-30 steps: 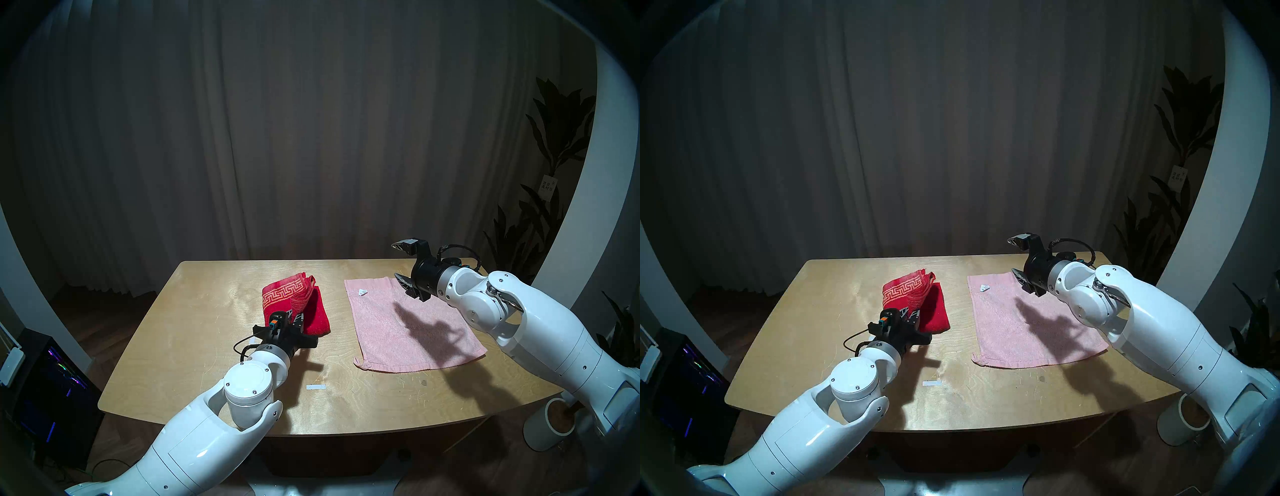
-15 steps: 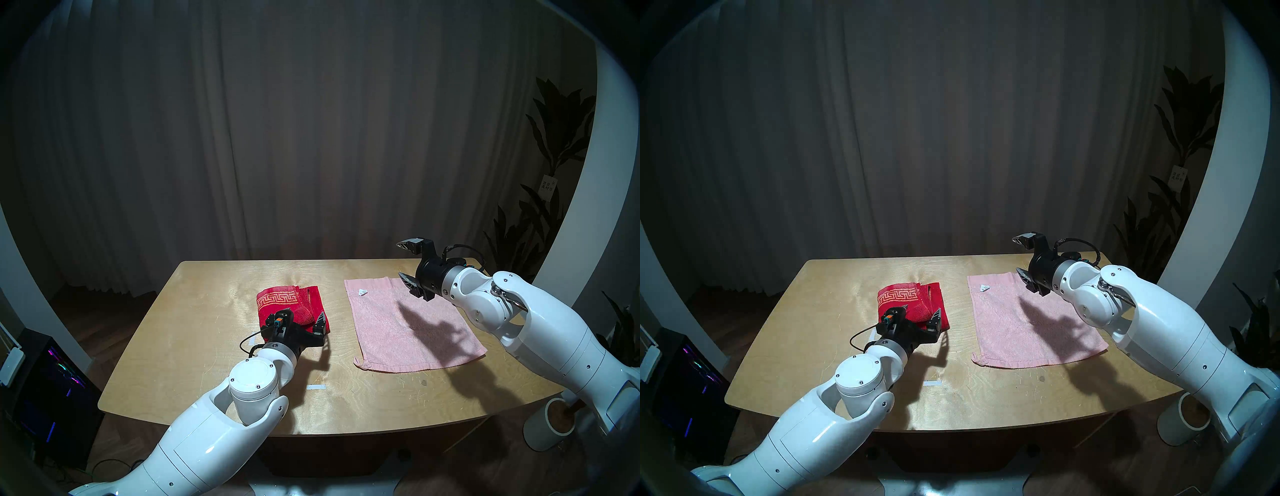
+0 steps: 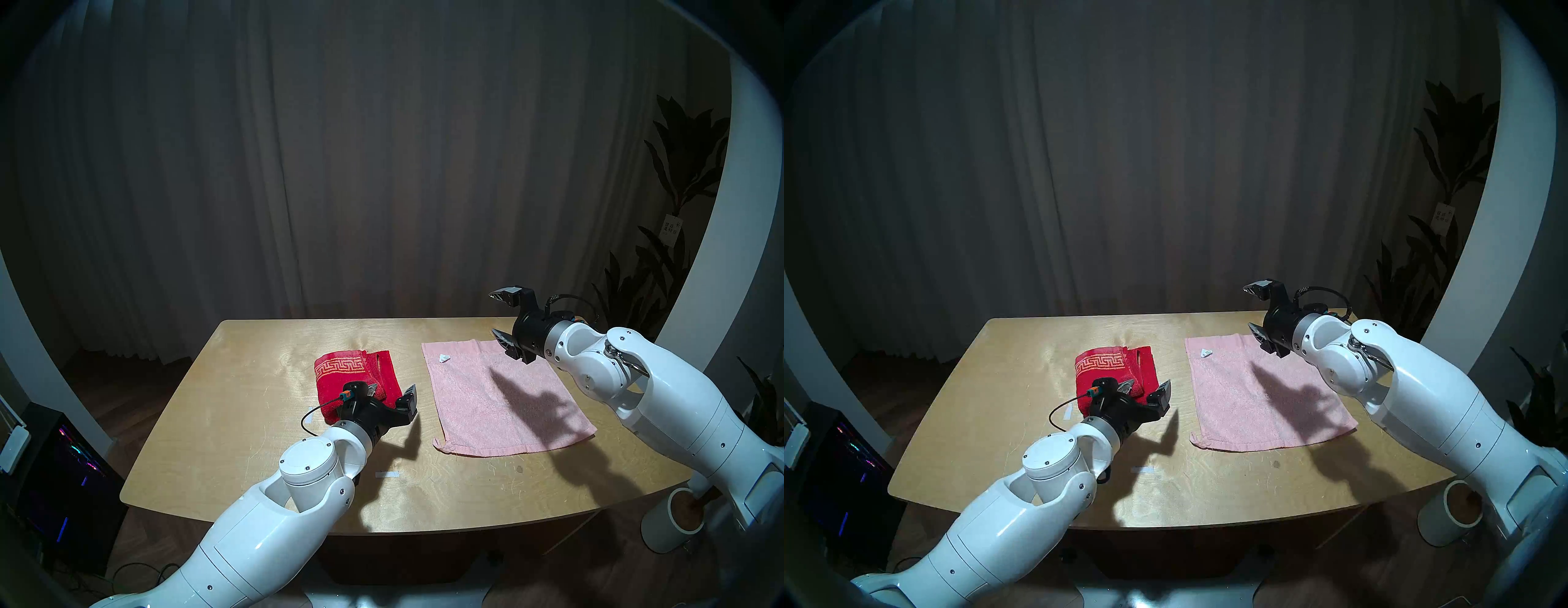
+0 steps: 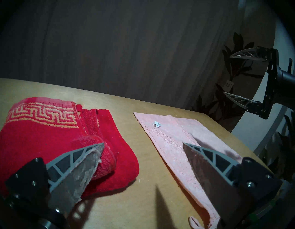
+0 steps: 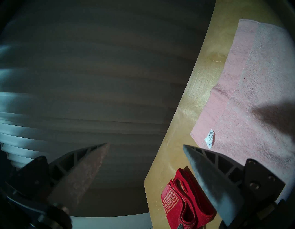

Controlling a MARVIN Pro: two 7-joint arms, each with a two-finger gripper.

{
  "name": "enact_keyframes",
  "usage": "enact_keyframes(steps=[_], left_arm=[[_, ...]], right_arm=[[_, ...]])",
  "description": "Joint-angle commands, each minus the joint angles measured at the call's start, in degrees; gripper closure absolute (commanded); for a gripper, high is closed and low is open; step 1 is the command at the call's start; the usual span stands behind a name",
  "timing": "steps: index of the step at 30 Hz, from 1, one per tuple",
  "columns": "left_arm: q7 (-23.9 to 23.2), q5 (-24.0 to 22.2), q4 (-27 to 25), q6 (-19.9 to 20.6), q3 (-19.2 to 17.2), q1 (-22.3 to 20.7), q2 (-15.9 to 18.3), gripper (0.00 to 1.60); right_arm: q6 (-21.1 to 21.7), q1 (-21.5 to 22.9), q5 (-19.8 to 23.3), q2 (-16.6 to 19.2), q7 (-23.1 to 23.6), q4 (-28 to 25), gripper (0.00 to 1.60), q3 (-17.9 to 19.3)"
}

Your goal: Fold each towel twice and stack them on table

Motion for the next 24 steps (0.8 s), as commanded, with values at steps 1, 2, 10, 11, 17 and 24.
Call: enact_keyframes(steps=[1, 2, 10, 11, 17, 24], left_arm=[[-0.70, -4.05, 0.88, 1.25, -1.83, -1.85, -2.21, 0.00], [-0.68, -4.96, 1.04, 1.47, -2.17, -1.63, -2.46, 0.00], [-3.93, -14.04, -3.53, 6.91, -4.81, 1.30, -0.61, 0.00], [-4.08, -15.17, -4.36, 7.81, -5.22, 1.74, -0.32, 0.00], [-3.84, -19.99, -7.13, 13.93, -6.45, 2.35, 1.28, 0.00], [-1.43, -23.35, -9.74, 13.80, -9.77, 4.98, 0.70, 0.00]], right_arm=[[-0.73, 0.92, 0.13, 0.40, -0.18, -1.66, 0.00, 1.09], [-0.97, 0.83, 0.02, 0.55, -0.25, -1.89, 0.00, 1.11], [-2.20, 0.67, 0.02, 1.29, -0.84, -3.25, 0.00, 1.38], [-2.35, 0.70, 0.00, 1.30, -0.93, -3.36, 0.00, 1.38], [-3.35, 0.80, 0.10, 1.14, -1.71, -4.13, 0.00, 1.27], [-6.05, -0.89, 2.58, 1.70, -3.80, -5.98, 0.00, 1.72]])
